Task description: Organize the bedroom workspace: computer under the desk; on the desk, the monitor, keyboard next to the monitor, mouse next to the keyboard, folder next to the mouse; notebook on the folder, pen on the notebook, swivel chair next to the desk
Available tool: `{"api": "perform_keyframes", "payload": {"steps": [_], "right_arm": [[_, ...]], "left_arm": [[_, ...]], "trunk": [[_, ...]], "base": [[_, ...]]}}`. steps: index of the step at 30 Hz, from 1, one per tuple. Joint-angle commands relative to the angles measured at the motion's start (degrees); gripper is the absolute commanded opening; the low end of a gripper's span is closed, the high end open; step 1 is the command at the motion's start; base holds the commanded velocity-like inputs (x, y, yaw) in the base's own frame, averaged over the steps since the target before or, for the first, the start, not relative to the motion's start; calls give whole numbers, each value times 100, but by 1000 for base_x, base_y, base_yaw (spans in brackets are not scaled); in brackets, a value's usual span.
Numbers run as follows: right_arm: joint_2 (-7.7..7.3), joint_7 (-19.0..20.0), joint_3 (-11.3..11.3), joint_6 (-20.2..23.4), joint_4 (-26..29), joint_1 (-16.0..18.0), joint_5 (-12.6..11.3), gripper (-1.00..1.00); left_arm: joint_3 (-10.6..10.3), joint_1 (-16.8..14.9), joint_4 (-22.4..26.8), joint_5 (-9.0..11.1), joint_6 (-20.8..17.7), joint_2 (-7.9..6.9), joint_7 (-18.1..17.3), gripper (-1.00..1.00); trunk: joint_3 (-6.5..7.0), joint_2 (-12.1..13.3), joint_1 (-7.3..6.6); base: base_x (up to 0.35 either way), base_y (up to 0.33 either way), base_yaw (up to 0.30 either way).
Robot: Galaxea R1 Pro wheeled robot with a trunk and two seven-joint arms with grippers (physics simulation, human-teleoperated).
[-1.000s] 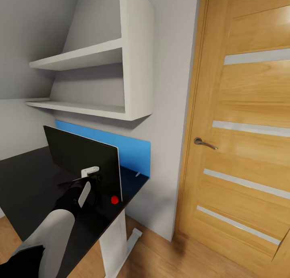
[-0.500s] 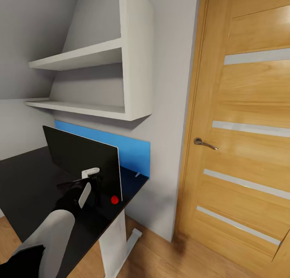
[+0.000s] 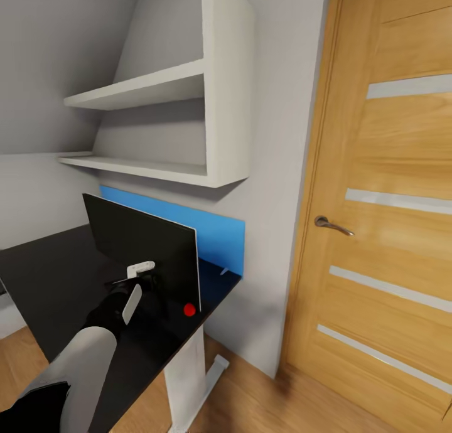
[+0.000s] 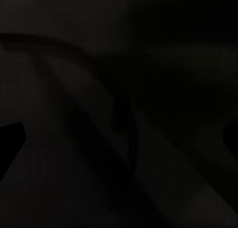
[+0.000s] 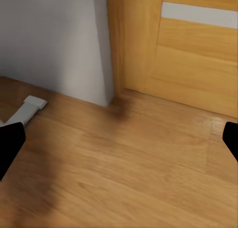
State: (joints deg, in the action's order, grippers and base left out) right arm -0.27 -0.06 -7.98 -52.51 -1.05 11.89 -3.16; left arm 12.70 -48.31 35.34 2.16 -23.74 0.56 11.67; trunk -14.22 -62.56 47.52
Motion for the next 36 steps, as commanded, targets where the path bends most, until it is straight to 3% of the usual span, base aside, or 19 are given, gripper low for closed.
{"api": "perform_keyframes", "payload": {"steps": [1,27,36], "right_arm": [[1,8,8,-24,-11,7,-28,100],[18,9,10,-24,-10,7,-27,100],[15,9,12,-23,-10,7,-27,100]], "left_arm": [[18,-4,8,22,-25,6,17,100],[52,-3,8,17,-25,-37,19,100],[60,-3,6,19,-25,-216,18,100]], "trunk": [[-10,-5,0],[-48,-5,0],[-92,-5,0]], "base": [[0,0,252],[-64,0,266],[-13,0,249]]}}
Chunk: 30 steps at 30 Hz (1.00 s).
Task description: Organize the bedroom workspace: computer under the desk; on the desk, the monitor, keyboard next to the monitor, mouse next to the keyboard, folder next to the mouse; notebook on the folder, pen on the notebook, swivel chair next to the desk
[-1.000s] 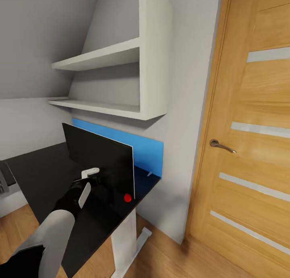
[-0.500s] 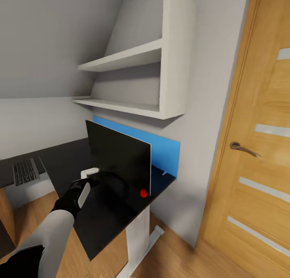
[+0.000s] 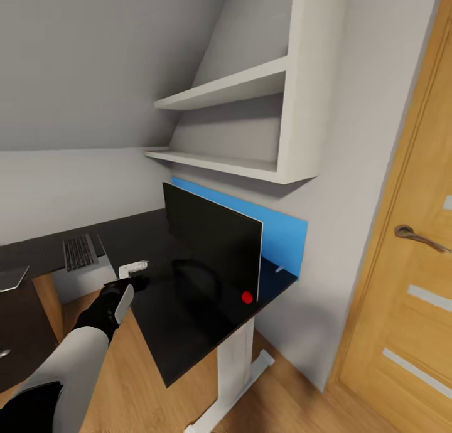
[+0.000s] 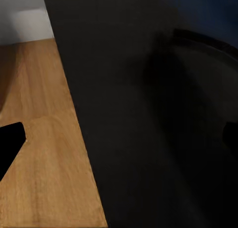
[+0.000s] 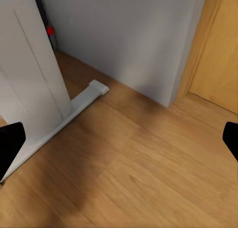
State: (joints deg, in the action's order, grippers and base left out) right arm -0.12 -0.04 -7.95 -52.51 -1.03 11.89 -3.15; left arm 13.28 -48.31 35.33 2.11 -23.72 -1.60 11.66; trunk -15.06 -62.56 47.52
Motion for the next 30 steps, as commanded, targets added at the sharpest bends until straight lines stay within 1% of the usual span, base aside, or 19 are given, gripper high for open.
{"api": "perform_keyframes", "payload": {"steps": [1,2,9,11,15,16,20,21,25,26,28,30], "right_arm": [[-1,7,8,-23,-11,7,-28,100],[-6,6,7,-23,-11,7,-28,100],[-9,9,5,-23,-11,7,-28,100],[-7,11,5,-12,-11,7,-28,100],[-8,12,4,3,-11,7,-28,100],[-11,12,4,8,-11,7,-28,100],[-19,13,4,10,-10,7,-28,100],[-24,13,4,11,-9,7,-28,100],[-26,13,4,12,-8,7,-28,100],[-25,13,4,12,-9,7,-26,100],[-24,13,4,12,-7,7,-27,100],[-24,13,4,12,-5,7,-24,100]], "left_arm": [[3,-3,6,24,-27,-19,17,100],[4,-3,4,25,-27,-59,15,100],[36,-3,1,26,-27,-200,12,100],[123,-3,-1,26,-27,-260,10,100],[338,-3,-52,26,-25,-308,11,100],[472,-3,-111,26,-13,-329,6,100],[747,-3,-224,22,10,-381,-11,100],[874,-3,-303,20,15,-406,-19,100],[1086,-4,-641,21,32,-498,-26,100],[1152,-5,-853,23,75,-567,-41,100],[1196,-5,-1071,24,177,-633,-68,100],[1224,-6,-1318,22,356,-683,-101,100]], "trunk": [[-13,-5,0],[-19,-5,0],[-57,-5,0],[-69,-5,0],[-91,-5,0],[-97,-5,0],[-123,-5,0],[-130,-5,0],[-157,-5,0],[-164,-5,0],[-178,-5,0],[-192,-5,0]], "base": [[-2,0,241],[-2,0,240],[-1,0,238],[0,0,237],[0,0,236],[0,0,229],[0,0,221],[0,0,210],[0,0,205],[0,0,201],[0,0,200],[0,0,199]]}}
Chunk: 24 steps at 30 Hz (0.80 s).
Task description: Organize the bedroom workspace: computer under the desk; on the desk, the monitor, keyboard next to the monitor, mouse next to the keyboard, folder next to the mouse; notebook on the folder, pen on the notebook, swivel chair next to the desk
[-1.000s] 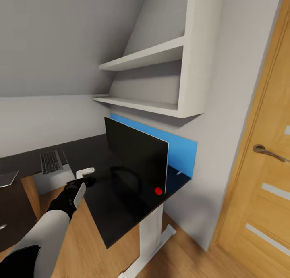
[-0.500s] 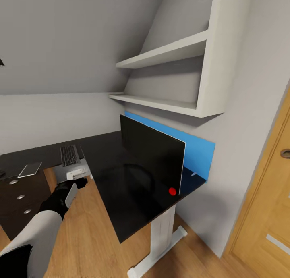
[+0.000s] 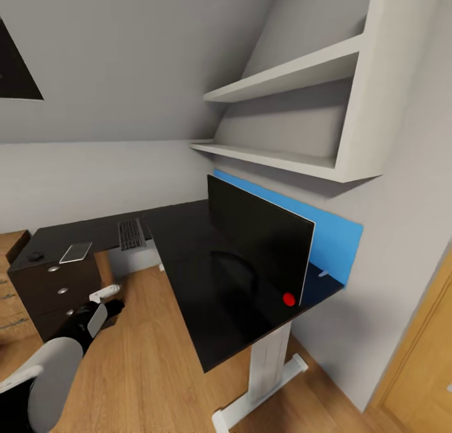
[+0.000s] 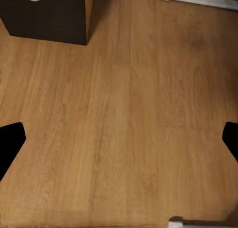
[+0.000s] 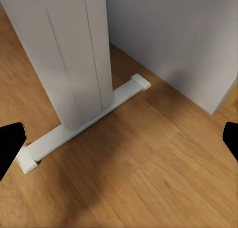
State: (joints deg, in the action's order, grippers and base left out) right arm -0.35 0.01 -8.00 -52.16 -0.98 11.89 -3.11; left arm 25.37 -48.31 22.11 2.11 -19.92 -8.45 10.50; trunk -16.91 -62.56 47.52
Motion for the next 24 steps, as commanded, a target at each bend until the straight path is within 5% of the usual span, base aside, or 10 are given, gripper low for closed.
{"api": "perform_keyframes", "payload": {"steps": [1,8,12,17,24], "right_arm": [[0,8,9,-22,-12,6,-29,100],[6,8,9,-22,-15,6,-26,100],[8,8,9,-22,-15,6,-27,100],[9,8,9,-22,-15,6,-25,100],[9,8,10,-22,-12,6,-28,100]], "left_arm": [[25,-6,-134,21,96,-17,1,100],[53,-6,-1568,0,1725,-167,-56,100],[55,-13,-1925,-17,2457,-219,-72,100],[53,20,-2052,-24,2770,-238,-84,100],[48,506,-2091,-26,3195,-218,-344,100]], "trunk": [[-14,-5,0],[-63,-5,0],[-91,-5,0],[-126,-5,0],[-176,-5,0]], "base": [[0,0,199],[0,0,198],[0,0,197],[0,0,197],[0,0,193]]}}
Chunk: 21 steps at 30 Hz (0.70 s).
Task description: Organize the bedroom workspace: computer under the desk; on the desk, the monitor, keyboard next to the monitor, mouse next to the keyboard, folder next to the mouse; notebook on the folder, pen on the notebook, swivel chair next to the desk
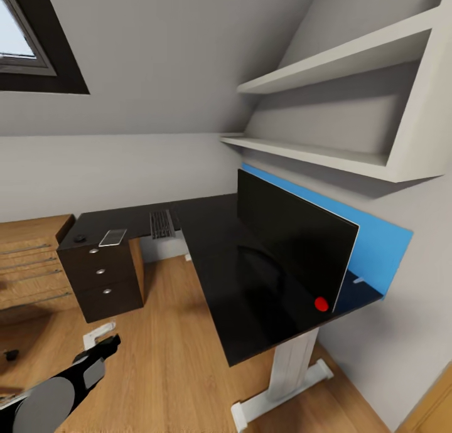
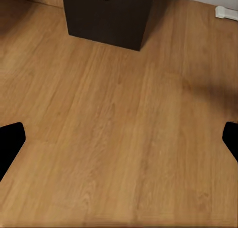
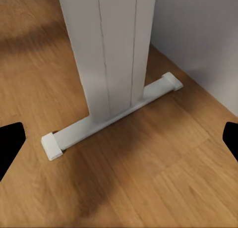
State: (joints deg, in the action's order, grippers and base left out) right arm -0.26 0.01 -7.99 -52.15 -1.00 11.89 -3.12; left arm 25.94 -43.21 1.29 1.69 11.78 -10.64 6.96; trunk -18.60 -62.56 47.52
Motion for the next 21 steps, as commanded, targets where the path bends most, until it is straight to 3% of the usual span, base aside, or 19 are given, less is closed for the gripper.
{"api": "perform_keyframes", "payload": {"steps": [1,12,13,15,19,20,21], "right_arm": [[-2,8,9,-23,-9,6,-29,100],[-9,8,8,-23,-9,6,-31,100],[-11,8,8,-23,-7,6,-31,100],[-11,8,8,-21,-7,6,-31,100],[-12,8,8,-22,-6,6,-33,100],[-12,-6,8,-17,-9,6,-37,100],[-11,-11,8,-16,-9,6,-38,100]], "left_arm": [[-9,144,-11,13,211,16,-138,100],[-18,1424,-15,7,1595,113,-1204,100],[-19,1782,-15,7,1959,158,-1468,100],[-19,2028,-15,11,2243,222,-1638,100],[-19,2438,-15,14,2582,315,-1827,100],[-19,2726,-15,15,2718,424,-1900,100],[-19,2781,-15,16,2733,446,-1910,100]], "trunk": [[-14,-5,0],[-67,-5,0],[-67,-5,0],[-68,-5,0],[-69,-5,0],[-69,-5,0],[-69,-5,0]], "base": [[0,0,157],[0,0,24],[0,0,-2],[0,0,-1],[0,0,0],[0,0,0],[0,0,17]]}}
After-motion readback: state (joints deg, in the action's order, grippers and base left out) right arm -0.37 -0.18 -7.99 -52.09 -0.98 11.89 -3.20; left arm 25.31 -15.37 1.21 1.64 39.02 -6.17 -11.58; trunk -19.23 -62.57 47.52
